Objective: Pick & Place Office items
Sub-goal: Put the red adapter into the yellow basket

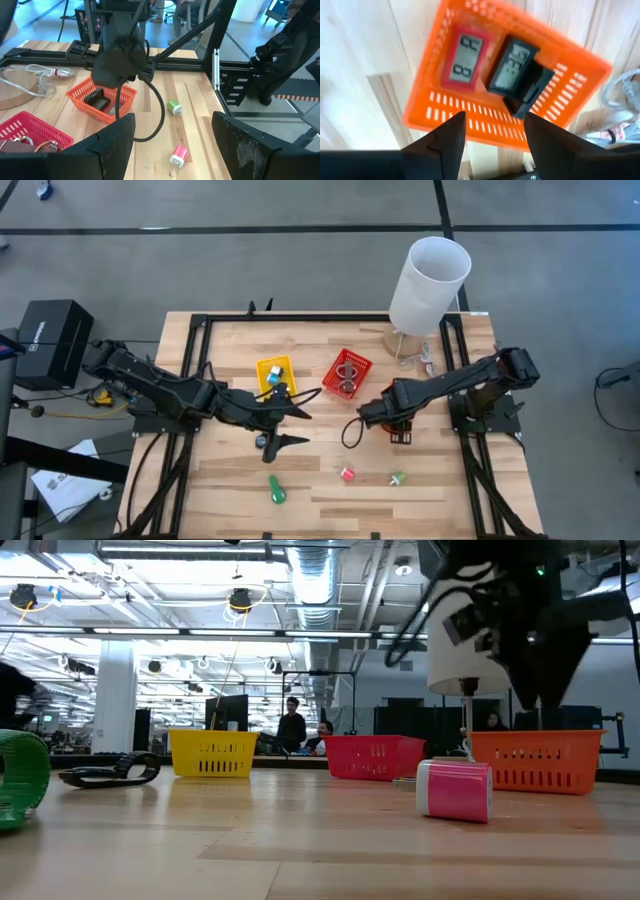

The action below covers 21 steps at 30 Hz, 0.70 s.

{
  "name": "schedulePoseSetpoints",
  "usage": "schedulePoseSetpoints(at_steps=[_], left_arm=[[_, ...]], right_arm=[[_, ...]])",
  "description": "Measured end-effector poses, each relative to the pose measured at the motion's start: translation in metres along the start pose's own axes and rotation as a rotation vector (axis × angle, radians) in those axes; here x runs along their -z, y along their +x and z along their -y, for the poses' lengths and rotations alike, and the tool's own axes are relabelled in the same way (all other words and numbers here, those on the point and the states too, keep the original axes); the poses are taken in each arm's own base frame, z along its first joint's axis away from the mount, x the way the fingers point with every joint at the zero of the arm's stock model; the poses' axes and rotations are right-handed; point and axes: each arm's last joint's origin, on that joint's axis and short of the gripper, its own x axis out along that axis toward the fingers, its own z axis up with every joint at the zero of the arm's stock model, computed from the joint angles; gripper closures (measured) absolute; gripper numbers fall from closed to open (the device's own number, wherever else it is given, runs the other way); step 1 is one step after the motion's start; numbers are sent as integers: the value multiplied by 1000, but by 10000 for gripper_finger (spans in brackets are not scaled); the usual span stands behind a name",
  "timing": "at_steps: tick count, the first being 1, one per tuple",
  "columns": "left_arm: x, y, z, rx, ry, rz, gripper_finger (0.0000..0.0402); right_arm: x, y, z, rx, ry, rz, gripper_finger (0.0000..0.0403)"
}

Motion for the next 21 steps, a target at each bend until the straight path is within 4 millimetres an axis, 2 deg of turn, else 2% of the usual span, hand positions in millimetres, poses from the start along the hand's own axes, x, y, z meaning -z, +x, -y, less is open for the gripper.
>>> schedulePoseSetpoints(at_steps=[8, 13, 17, 21], left_arm=[[4, 0, -1, -8, 11, -43, 141], [15, -2, 0, -16, 43, -151, 145], [22, -4, 5, -8, 64, -209, 153], [24, -6, 10, 8, 67, -215, 163]], right_arm=[[-13, -30, -2, -38, -1, 131, 224], [-26, -51, -13, -85, -195, 410, 225], [-27, -71, -17, -108, -275, 622, 226], [-22, -82, -15, -111, -297, 697, 227]])
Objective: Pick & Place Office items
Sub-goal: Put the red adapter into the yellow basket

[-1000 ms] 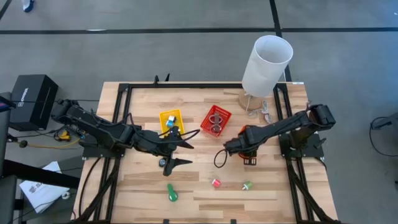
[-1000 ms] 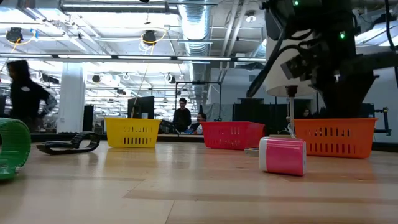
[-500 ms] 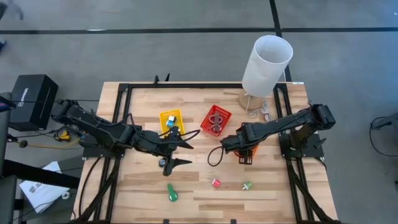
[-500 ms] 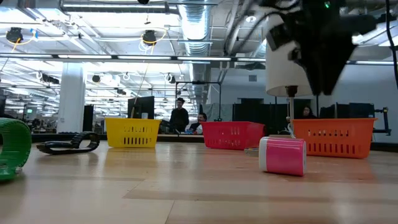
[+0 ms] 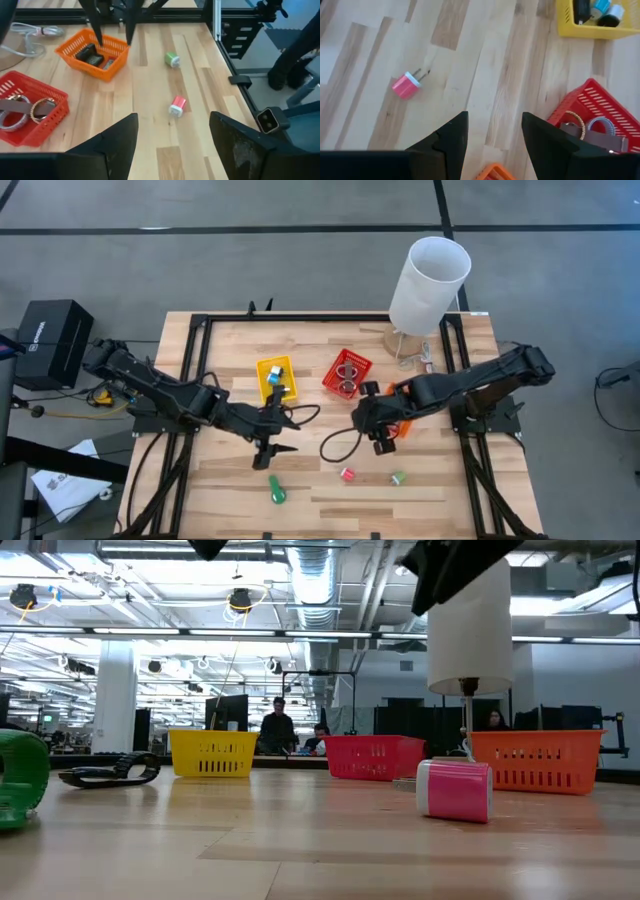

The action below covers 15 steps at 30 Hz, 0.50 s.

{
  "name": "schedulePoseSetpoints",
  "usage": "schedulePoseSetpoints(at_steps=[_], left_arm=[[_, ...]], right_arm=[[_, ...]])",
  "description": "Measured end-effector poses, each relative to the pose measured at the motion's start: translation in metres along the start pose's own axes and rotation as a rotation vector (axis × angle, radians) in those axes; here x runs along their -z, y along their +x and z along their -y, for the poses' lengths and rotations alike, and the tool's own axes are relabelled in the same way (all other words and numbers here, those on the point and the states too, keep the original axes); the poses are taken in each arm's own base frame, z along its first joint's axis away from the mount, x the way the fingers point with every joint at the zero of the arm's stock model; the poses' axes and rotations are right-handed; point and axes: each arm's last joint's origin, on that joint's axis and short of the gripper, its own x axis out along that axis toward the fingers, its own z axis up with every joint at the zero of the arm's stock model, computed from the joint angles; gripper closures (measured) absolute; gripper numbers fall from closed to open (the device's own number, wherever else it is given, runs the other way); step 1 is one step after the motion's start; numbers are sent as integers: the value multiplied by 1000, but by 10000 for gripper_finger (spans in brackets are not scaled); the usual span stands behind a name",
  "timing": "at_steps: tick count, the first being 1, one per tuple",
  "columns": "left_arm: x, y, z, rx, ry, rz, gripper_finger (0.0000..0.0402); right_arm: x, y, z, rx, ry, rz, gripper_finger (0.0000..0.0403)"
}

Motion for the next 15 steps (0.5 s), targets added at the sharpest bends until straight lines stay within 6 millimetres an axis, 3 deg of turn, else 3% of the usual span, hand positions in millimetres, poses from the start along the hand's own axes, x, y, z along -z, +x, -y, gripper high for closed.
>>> schedulePoseSetpoints(at_steps=[8, 15], left_arm=[[5, -2, 9, 25, -2, -37, 173], [7, -4, 15, 41, 11, -43, 175]], right_arm=[[2, -15, 1, -26, -35, 45, 225], [8, -7, 1, -77, -26, 106, 226]])
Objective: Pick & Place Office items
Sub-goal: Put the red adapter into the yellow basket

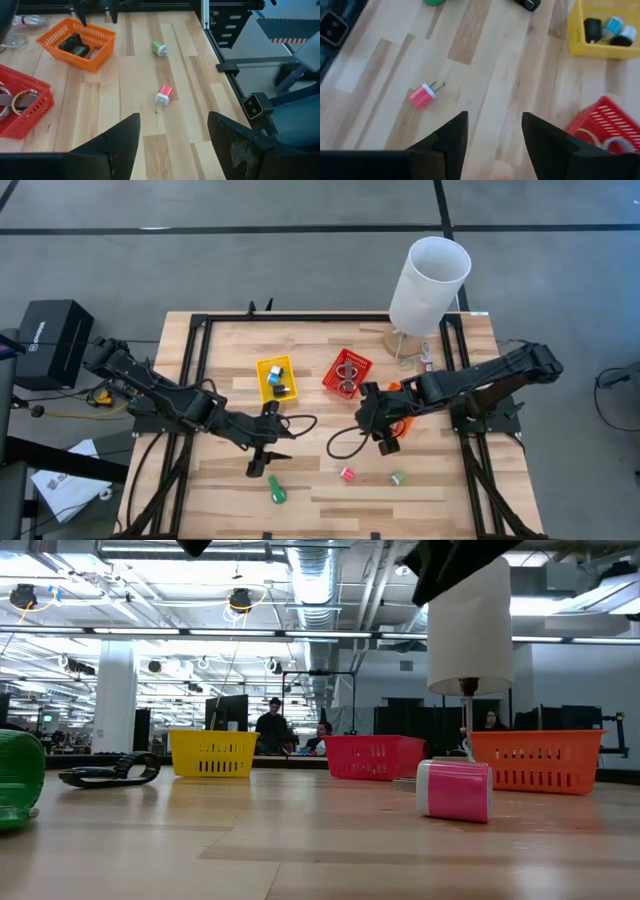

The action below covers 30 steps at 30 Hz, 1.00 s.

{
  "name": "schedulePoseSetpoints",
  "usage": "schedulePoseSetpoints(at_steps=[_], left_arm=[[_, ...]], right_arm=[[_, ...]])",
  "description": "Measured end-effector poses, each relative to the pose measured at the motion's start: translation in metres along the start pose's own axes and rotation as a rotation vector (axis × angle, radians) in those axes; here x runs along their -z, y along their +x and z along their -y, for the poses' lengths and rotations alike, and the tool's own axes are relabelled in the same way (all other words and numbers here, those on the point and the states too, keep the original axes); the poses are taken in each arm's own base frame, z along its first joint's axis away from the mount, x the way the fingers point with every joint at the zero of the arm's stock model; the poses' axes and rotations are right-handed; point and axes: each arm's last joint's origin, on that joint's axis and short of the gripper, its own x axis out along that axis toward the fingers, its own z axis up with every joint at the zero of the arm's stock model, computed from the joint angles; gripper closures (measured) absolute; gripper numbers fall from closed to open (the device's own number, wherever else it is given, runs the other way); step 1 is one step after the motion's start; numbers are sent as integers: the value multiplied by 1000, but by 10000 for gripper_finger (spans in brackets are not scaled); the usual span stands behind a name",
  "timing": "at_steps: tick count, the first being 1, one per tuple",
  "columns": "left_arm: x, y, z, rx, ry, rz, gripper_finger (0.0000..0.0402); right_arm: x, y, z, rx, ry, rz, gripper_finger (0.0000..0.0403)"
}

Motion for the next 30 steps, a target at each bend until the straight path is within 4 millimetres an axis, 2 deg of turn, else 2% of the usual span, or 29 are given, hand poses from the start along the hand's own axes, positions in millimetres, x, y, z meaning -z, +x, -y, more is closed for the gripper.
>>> schedulePoseSetpoints(at_steps=[8, 13, 17, 23, 30], left_arm=[[0, 0, 1, -3, 3, 3, 175], [0, 0, -1, -66, 2, 17, 175], [0, 0, -1, -80, 2, 21, 175], [-1, 0, -2, -103, 2, 28, 175], [-1, 0, -2, -112, 2, 30, 175]], right_arm=[[18, 22, -9, -25, 194, -16, 225], [21, 30, -18, -44, 348, 8, 226], [24, 33, -27, -54, 368, 8, 227], [21, 31, -40, 36, 414, 63, 227], [23, 33, -58, 177, 578, 108, 227]])
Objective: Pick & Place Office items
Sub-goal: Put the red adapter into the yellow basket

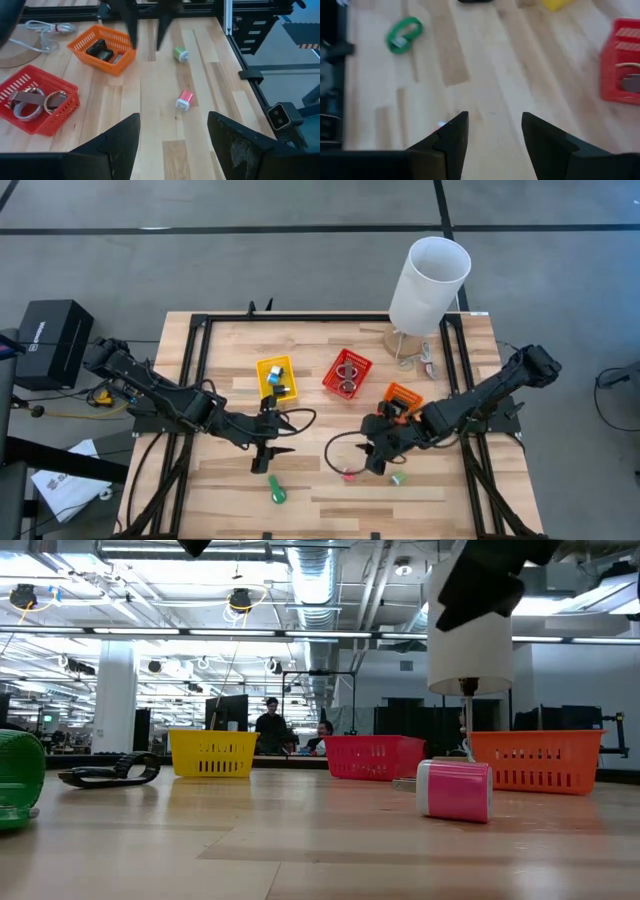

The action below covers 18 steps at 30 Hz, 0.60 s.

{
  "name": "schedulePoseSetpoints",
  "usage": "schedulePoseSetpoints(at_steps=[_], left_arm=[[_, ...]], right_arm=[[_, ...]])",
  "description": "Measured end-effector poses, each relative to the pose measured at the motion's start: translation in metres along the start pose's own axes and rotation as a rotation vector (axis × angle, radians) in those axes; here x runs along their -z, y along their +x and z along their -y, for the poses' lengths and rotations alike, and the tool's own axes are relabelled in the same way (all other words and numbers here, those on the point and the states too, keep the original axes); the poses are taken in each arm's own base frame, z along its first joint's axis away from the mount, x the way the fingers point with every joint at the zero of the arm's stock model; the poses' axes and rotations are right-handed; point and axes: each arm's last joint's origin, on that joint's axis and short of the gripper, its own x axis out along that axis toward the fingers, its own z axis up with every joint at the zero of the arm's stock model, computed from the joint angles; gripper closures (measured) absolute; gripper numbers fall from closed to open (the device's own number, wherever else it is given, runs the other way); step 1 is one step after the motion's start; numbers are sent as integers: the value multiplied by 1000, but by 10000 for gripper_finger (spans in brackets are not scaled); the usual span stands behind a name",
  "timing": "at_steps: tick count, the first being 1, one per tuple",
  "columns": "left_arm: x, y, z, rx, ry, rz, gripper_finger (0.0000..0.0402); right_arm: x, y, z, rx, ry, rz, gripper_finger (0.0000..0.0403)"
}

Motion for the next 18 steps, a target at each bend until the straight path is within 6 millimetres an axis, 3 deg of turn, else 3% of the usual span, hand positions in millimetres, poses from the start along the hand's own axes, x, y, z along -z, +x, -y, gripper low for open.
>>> schedulePoseSetpoints(at_steps=[12, 18], left_arm=[[0, 0, 0, -14, -1, 5, 175], [-1, 0, -1, -16, -3, 7, 175]], right_arm=[[18, -11, -27, -13, 82, 73, 227], [37, 19, -47, -11, 109, 38, 231]])
